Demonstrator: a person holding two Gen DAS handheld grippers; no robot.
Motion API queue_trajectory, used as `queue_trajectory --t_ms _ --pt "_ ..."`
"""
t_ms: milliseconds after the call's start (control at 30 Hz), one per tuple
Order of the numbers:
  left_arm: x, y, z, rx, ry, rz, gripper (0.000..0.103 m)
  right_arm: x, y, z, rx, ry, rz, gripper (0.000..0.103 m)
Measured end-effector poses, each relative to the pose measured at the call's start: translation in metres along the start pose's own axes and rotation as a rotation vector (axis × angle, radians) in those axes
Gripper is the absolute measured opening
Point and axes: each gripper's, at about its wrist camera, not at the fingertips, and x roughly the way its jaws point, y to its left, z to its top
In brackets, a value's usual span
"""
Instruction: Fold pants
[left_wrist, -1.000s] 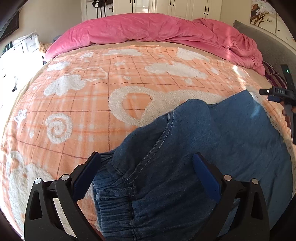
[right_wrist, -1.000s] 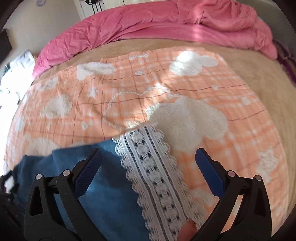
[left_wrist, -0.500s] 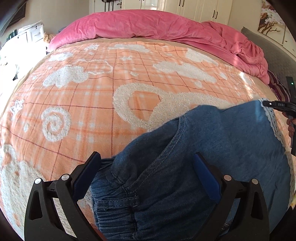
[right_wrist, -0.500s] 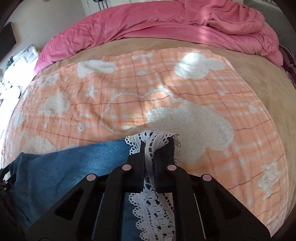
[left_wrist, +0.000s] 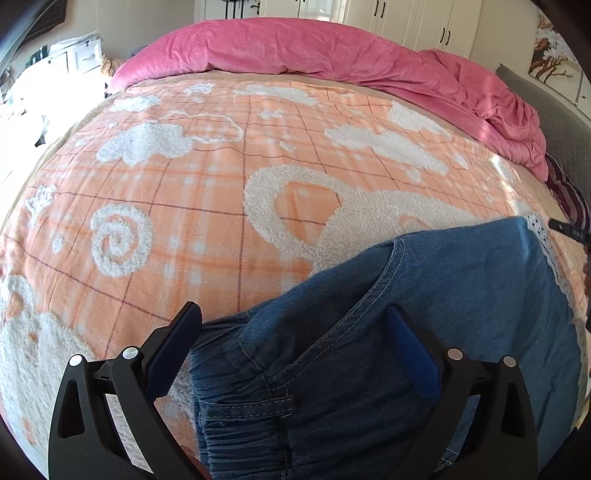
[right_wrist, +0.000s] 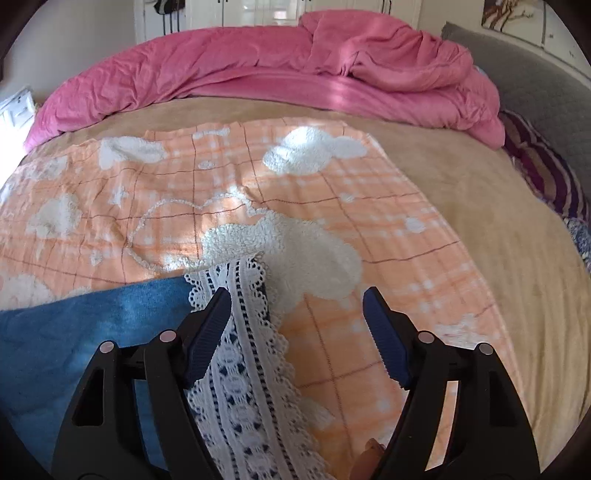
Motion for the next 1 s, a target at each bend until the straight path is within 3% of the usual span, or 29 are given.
queue_trajectory --t_ms 100,233,333,400,467,567,667,767,867,1000 --pt "-0.012 -0.001 -0.002 -0.001 -0.033 -0.01 0.098 -0.028 0.016 -0.022 -0.102 -0.001 0.109 0.067" --pt "-0.016 -0.003 -0.006 0.013 -0.036 -0.004 0.098 -0.025 0.046 -0.05 -0.186 0.141 0.257 0.067" --pt "-0.002 0.002 -0.008 -0.009 0.023 0.014 0.098 -0.002 0.043 -0.07 -0.162 0.247 0.218 0.067" --pt "0.003 0.008 -0.008 -0.031 0.038 0.003 0.098 0.0 0.036 -0.073 -0.105 0.233 0.245 0.067" --pt "0.0 0.011 -0.009 -0.045 0.029 -0.012 0.098 -0.004 0.041 -0.073 -0.123 0.226 0.208 0.067" --pt "-0.011 0.017 -0.01 -0.075 0.01 -0.095 0.098 -0.019 0.054 -0.068 -0.17 0.215 0.148 0.068" --pt "-0.03 0.021 -0.01 -0.07 -0.036 -0.14 0.098 -0.056 0.073 -0.064 -0.218 0.102 0.227 0.071" --pt "-0.049 0.024 -0.007 -0.048 -0.091 -0.134 0.098 -0.092 0.102 -0.056 -0.265 0.02 0.317 0.077" --pt "-0.06 0.033 -0.004 -0.043 -0.125 -0.085 0.098 -0.113 0.139 -0.048 -0.328 -0.006 0.401 0.08" --pt "-0.059 0.047 -0.001 -0.042 -0.121 -0.1 0.098 -0.121 0.193 -0.04 -0.423 -0.013 0.446 0.08"
